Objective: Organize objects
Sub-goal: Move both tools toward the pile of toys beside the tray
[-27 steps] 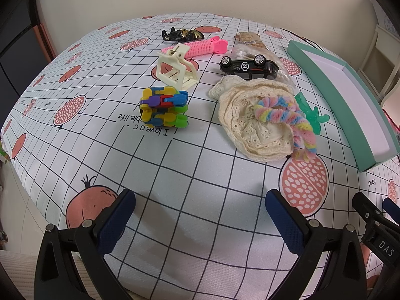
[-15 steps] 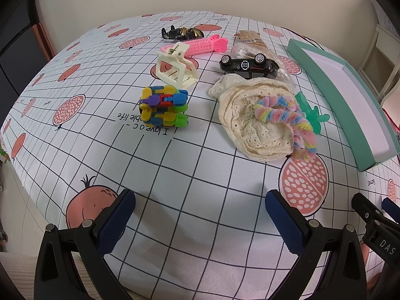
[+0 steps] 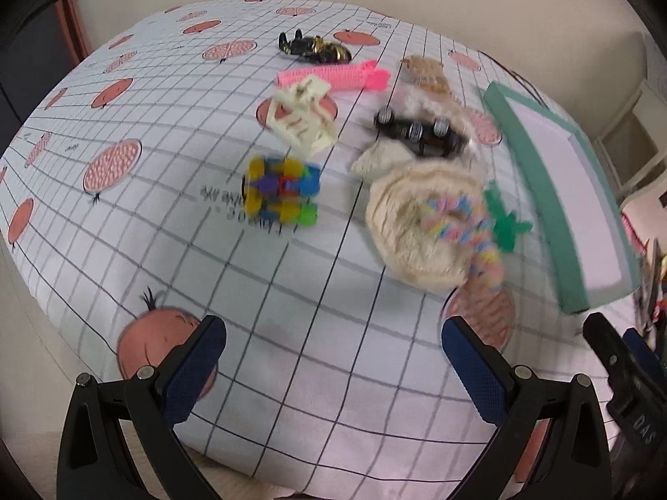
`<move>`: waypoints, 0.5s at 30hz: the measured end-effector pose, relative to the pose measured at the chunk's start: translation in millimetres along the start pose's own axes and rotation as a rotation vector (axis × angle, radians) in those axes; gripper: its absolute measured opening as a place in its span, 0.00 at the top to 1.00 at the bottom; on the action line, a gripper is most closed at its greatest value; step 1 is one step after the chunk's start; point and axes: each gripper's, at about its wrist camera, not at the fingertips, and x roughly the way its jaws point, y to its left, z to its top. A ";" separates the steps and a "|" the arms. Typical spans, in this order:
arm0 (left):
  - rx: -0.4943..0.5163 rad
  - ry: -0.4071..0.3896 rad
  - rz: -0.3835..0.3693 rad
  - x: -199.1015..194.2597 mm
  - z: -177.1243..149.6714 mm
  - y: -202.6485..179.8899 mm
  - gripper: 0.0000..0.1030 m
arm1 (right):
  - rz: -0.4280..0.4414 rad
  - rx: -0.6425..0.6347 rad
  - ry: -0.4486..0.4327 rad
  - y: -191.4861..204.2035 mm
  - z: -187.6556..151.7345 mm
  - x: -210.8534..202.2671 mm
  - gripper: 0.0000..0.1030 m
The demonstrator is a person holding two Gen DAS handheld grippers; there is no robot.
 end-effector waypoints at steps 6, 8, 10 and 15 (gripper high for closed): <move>0.051 -0.042 0.009 -33.2 41.5 -4.5 0.00 | 0.055 -0.073 -0.045 24.9 34.2 -22.7 0.00; 0.050 -0.057 0.023 -40.8 57.2 -1.9 0.00 | 0.058 -0.098 -0.046 30.4 45.9 -25.2 0.00; 0.042 -0.060 0.032 -46.5 71.9 1.5 0.00 | 0.058 -0.121 -0.041 37.4 57.8 -25.5 0.00; -0.012 -0.059 0.026 -53.6 106.4 17.9 0.00 | 0.090 -0.125 -0.016 46.1 83.2 -22.0 0.00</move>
